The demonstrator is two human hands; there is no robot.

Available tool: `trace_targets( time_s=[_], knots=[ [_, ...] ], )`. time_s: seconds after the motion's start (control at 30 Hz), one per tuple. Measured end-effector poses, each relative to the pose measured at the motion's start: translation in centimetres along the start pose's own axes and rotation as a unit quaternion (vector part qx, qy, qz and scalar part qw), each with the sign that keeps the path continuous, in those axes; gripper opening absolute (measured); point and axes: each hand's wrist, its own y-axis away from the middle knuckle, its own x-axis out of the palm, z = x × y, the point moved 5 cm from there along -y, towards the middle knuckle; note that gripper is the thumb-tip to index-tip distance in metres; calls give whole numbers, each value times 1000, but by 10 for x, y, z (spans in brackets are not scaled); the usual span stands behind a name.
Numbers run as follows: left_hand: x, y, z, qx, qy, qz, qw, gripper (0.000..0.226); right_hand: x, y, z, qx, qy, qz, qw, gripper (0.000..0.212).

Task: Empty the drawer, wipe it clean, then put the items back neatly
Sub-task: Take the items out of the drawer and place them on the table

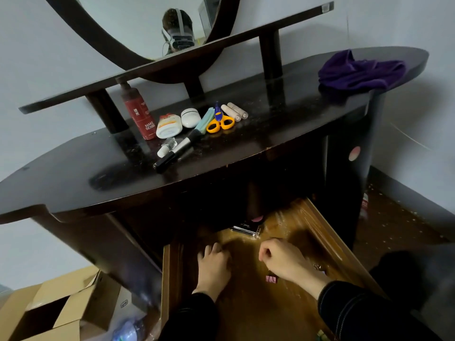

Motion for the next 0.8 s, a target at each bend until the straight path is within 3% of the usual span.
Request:
trace_targets(
  time_s=[0.13, 0.2, 0.27, 0.37, 0.5, 0.63, 0.7, 0.8],
  knots=[
    [-20, 3, -7, 6, 81, -95, 992, 26, 4, -3, -10, 27, -8, -7, 1000, 18],
    [-40, 8, -9, 12, 202, -175, 963, 18, 5, -8, -17, 51, -2, -18, 999, 16],
    [-52, 14, -10, 3, 300, -217, 929, 14, 5, -19, -19, 67, 13, -24, 997, 27],
    [-54, 18, -15, 17, 354, -215, 910, 14, 6, -43, -7, 33, 46, -28, 998, 46],
    [-44, 20, -16, 41, 330, -200, 922, 11, 16, -64, 16, 10, 104, -19, 994, 66],
    [-37, 18, -13, 39, 353, -184, 917, 13, 22, -72, 23, -9, 180, -38, 983, 64],
    [-32, 17, -15, 48, 345, -166, 923, 17, 23, -74, 25, -9, 203, -39, 978, 51],
    [-34, 18, -17, 62, 315, -151, 935, 23, 17, -76, 21, 47, 163, -26, 985, 40]
  ],
)
